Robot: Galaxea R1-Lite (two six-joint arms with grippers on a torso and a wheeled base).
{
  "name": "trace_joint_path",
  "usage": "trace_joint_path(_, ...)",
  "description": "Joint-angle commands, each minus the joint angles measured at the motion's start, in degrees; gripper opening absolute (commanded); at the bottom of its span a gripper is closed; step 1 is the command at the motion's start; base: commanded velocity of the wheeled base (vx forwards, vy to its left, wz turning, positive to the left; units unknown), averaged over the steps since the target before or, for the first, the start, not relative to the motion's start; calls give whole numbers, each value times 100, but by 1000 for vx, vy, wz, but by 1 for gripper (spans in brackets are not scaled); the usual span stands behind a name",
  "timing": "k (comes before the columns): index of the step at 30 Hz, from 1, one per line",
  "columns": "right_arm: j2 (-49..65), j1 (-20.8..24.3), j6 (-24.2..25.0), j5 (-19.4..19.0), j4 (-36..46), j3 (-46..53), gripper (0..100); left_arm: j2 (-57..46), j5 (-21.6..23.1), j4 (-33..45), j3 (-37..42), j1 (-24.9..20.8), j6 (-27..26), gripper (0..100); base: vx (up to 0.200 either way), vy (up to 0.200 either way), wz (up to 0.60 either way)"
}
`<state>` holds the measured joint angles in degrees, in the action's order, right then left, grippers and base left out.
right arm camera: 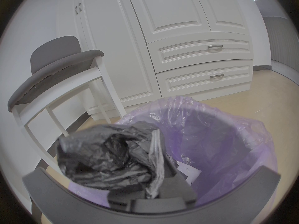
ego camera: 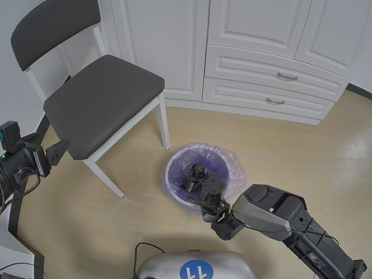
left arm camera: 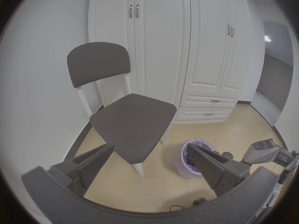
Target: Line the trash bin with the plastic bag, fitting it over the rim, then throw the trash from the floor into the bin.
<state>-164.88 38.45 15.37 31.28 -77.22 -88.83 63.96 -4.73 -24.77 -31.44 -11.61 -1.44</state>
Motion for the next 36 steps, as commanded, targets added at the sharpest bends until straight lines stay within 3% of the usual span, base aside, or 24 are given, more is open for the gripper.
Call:
trace_joint_path(1,-9,-4,1,1,5,-11,100,2,-2,-1,-3,0,3,100,0,0,0)
trace_joint_path(16,219,-30,-17,36,-92,-11,100,-7,-2,-1,-3,0,3,100,0,0,0)
trace_joint_path(21,949,5,-87,1,-215,718,100,55,-2,-1,24,-52,3,100,0,0,0)
trace_joint_path(26,1942,13,-526,-307,-400,1914,100,108,-10,-1,85,-219,3,100,0,0,0)
trace_joint_path(29,2882,-162,-1151,-509,-347,3012,100,116,-10,-1,138,-307,-6,100,0,0,0)
trace_joint_path(36,4473,-1428,-2188,-1195,-127,4796,100,169,-10,-1,85,159,65,100,0,0,0)
